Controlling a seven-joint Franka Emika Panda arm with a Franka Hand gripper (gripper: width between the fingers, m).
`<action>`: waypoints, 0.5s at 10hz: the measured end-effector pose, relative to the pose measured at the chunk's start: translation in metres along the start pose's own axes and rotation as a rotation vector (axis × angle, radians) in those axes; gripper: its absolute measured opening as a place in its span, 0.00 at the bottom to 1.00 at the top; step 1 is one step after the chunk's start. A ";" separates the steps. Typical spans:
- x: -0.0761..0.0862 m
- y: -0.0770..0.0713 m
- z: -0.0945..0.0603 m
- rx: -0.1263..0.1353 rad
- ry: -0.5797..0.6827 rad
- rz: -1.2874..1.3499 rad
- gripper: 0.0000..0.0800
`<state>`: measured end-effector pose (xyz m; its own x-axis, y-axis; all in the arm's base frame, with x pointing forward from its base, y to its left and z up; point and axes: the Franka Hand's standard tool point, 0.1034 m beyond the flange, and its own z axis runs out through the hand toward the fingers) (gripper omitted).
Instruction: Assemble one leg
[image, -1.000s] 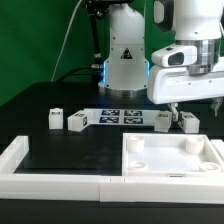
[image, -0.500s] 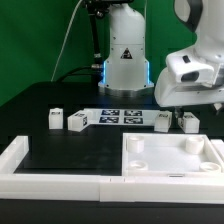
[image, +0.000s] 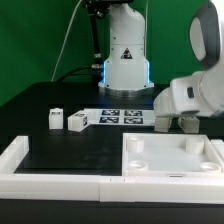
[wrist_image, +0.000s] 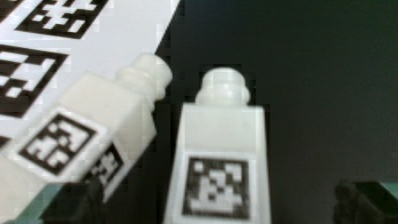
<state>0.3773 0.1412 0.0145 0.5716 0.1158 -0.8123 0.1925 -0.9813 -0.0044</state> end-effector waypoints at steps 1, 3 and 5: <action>0.000 -0.003 0.002 -0.003 0.005 -0.004 0.81; 0.001 -0.004 0.005 -0.006 -0.001 -0.006 0.81; 0.003 -0.003 0.009 -0.004 0.006 -0.010 0.81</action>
Offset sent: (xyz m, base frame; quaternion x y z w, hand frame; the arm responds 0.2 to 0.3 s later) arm -0.0051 -0.0019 -0.0094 -0.0020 0.0085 -0.0043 1.0000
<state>0.3706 0.1430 0.0069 0.5741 0.1265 -0.8090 0.2017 -0.9794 -0.0101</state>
